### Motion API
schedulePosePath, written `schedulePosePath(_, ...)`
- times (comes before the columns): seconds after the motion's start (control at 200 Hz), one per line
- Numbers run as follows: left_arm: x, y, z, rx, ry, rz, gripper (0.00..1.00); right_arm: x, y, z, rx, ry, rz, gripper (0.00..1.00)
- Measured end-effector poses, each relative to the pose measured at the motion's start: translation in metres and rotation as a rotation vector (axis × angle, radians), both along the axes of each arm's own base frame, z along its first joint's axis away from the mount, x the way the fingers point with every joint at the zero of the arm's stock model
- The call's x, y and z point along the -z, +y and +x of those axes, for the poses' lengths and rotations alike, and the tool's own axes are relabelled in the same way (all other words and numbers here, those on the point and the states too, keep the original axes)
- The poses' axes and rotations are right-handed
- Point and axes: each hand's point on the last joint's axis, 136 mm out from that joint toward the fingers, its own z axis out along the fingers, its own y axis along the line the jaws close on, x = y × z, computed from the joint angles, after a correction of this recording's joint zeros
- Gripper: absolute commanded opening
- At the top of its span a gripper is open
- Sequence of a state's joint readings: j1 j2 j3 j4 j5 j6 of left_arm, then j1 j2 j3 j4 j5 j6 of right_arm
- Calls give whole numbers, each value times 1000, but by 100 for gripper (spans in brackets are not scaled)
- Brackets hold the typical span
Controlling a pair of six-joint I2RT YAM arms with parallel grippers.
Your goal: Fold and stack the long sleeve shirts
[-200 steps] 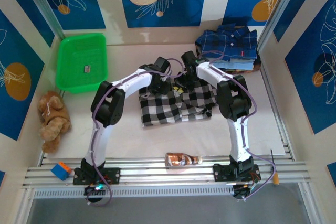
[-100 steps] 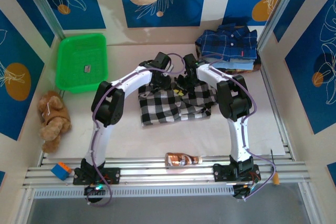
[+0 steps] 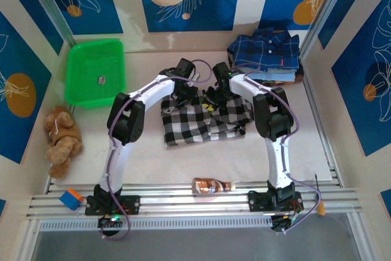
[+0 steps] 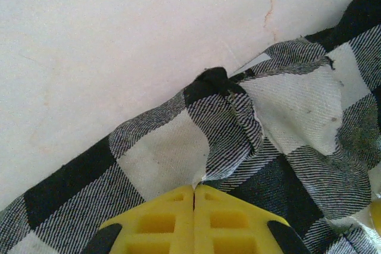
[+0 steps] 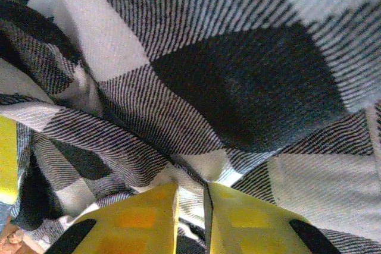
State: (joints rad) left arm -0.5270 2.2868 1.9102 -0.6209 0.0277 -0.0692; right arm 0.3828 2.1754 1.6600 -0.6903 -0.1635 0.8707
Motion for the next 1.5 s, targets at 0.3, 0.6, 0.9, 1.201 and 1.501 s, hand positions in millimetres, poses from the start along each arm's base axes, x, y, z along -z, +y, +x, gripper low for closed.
schedulePosePath(0.3,-24,19,13,-38,100,-287,4,-13,13,12,19,-38,76,24)
schedulePosePath(0.6,-59,20,13,-15,174,-563,5,-39,28,35,32,-117,160,29)
schedulePosePath(0.9,-65,10,4,0,256,-694,5,-47,44,44,28,-149,244,38)
schedulePosePath(1.201,-72,12,9,-24,290,-810,5,-21,53,48,82,-80,278,41)
schedulePosePath(1.501,-67,11,7,-50,334,-873,4,-13,72,61,167,-29,379,47)
